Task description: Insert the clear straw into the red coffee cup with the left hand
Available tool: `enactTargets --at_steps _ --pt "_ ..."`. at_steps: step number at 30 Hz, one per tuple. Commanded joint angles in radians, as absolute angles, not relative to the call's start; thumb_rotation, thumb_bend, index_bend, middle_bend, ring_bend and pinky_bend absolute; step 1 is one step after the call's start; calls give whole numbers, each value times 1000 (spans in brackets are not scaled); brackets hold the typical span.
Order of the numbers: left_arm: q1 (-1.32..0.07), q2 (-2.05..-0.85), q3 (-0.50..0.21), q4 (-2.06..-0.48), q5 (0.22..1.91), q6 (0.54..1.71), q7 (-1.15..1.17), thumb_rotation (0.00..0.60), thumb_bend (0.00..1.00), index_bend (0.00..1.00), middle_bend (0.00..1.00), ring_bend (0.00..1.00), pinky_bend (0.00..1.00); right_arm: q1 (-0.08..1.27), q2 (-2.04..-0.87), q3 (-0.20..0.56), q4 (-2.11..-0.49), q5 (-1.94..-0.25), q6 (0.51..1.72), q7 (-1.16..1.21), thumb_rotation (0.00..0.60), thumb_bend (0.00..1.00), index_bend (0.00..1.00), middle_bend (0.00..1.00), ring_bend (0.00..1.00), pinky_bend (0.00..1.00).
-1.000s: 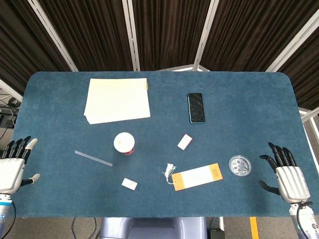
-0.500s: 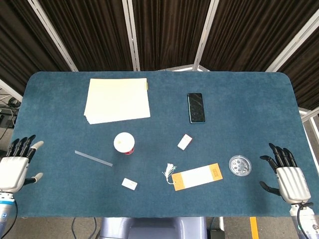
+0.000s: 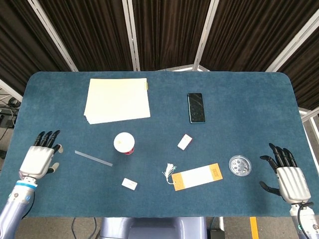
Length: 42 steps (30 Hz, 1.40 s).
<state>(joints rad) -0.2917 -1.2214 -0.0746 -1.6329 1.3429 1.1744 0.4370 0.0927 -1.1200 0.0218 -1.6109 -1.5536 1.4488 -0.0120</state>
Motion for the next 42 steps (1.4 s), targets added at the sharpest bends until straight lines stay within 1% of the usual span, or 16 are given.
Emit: enactTargets --at_steps 1,9,13,17,26,33,42 --pt "-329 -1267 -85 -1600 1305 1125 476 600 283 457 0 0 0 93 -1119 22 -1612 -1550 1446 -9 600 140 255 0 0 0" --pt "-406 -1384 -101 -1527 1238 1048 542 600 290 482 0 0 0 98 -1117 25 -1613 -1537 1431 0 600 141 254 0 0 0" --pt "-434 -1432 -104 -1501 1221 1029 558 600 328 490 0 0 0 100 -1116 27 -1613 -1530 1425 4 600 139 255 0 0 0" --pt "-457 -1464 -99 -1483 1208 1009 568 600 336 491 0 0 0 102 -1116 28 -1613 -1522 1418 6 600 140 255 0 0 0" --pt "-489 -1496 -82 -1492 1201 983 580 600 336 490 0 0 0 107 -1117 34 -1614 -1502 1401 5 600 140 254 0 0 0" --pt "-498 -1505 -68 -1497 1187 987 598 600 336 490 0 0 0 106 -1116 33 -1616 -1503 1403 2 600 140 255 0 0 0" --pt "-507 -1544 -60 -1452 1166 1002 606 600 338 498 0 0 0 106 -1116 32 -1618 -1502 1402 -1 600 140 254 0 0 0"
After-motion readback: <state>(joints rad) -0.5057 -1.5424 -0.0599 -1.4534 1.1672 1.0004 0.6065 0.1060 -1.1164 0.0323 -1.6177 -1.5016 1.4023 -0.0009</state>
